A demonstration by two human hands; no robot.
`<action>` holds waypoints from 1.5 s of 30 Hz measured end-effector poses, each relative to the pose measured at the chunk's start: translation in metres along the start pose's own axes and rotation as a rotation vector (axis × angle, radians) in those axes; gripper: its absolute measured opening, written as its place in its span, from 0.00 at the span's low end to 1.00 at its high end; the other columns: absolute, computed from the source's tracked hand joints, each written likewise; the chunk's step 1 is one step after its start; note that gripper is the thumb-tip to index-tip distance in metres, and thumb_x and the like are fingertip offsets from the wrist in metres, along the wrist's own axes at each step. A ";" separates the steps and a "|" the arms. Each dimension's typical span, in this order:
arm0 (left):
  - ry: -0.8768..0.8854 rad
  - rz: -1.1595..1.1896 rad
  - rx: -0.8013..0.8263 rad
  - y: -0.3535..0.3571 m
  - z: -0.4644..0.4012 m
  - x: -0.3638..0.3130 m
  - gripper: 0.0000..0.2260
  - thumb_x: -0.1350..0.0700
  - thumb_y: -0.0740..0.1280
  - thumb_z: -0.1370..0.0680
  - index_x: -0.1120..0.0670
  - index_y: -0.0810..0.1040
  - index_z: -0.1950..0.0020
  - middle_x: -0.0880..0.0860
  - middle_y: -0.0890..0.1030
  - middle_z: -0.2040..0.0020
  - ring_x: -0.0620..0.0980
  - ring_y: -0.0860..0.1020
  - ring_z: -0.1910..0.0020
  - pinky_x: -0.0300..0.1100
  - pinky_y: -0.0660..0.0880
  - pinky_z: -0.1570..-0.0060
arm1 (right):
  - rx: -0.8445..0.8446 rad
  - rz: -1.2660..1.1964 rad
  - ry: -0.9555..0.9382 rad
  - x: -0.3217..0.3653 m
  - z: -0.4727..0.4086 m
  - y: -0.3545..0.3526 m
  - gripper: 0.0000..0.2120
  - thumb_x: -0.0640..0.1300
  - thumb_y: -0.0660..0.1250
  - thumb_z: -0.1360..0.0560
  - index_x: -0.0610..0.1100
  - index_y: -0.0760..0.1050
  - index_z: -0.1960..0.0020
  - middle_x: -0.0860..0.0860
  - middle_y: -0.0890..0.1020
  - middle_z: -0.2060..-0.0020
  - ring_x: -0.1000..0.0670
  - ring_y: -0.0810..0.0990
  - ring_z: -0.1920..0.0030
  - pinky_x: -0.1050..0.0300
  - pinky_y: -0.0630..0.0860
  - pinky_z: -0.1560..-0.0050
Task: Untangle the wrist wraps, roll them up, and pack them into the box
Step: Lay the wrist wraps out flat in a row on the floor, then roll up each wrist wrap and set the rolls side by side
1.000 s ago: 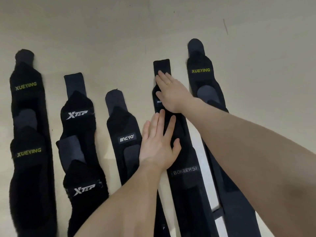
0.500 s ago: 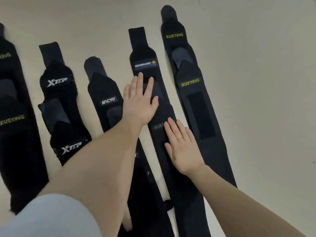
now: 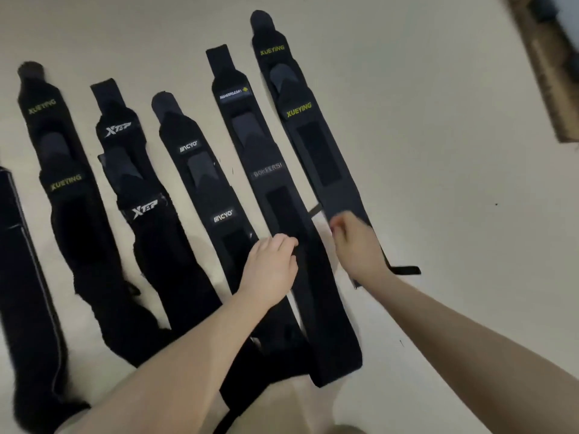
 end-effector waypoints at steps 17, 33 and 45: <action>-0.270 -0.536 0.327 0.056 0.019 -0.030 0.65 0.25 0.66 0.40 0.60 0.31 0.26 0.58 0.32 0.24 0.57 0.35 0.25 0.55 0.39 0.27 | 0.872 -0.349 0.167 -0.080 0.135 0.013 0.14 0.31 0.67 0.27 0.39 0.72 0.43 0.51 0.79 0.51 0.55 0.78 0.50 0.64 0.74 0.49; -0.087 -0.112 0.100 0.029 0.037 -0.002 0.42 0.43 0.65 0.23 0.56 0.40 0.22 0.54 0.42 0.21 0.52 0.42 0.23 0.47 0.42 0.25 | 0.434 0.665 0.161 -0.077 0.132 0.017 0.13 0.49 0.55 0.19 0.42 0.72 0.44 0.47 0.78 0.49 0.45 0.79 0.49 0.57 0.69 0.59; -0.663 -0.171 0.157 -0.081 0.220 0.116 0.28 0.46 0.59 0.20 0.55 0.57 0.24 0.55 0.61 0.25 0.56 0.52 0.24 0.50 0.55 0.27 | 0.815 0.469 -0.489 0.139 0.123 0.083 0.14 0.43 0.54 0.19 0.36 0.74 0.41 0.43 0.78 0.44 0.43 0.76 0.44 0.53 0.72 0.44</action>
Point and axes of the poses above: each hand's wrist, its own z-axis away from the middle knuckle, its own y-axis out of the palm, x = y × z, the point moved 1 cm from there along -z, towards the middle knuckle
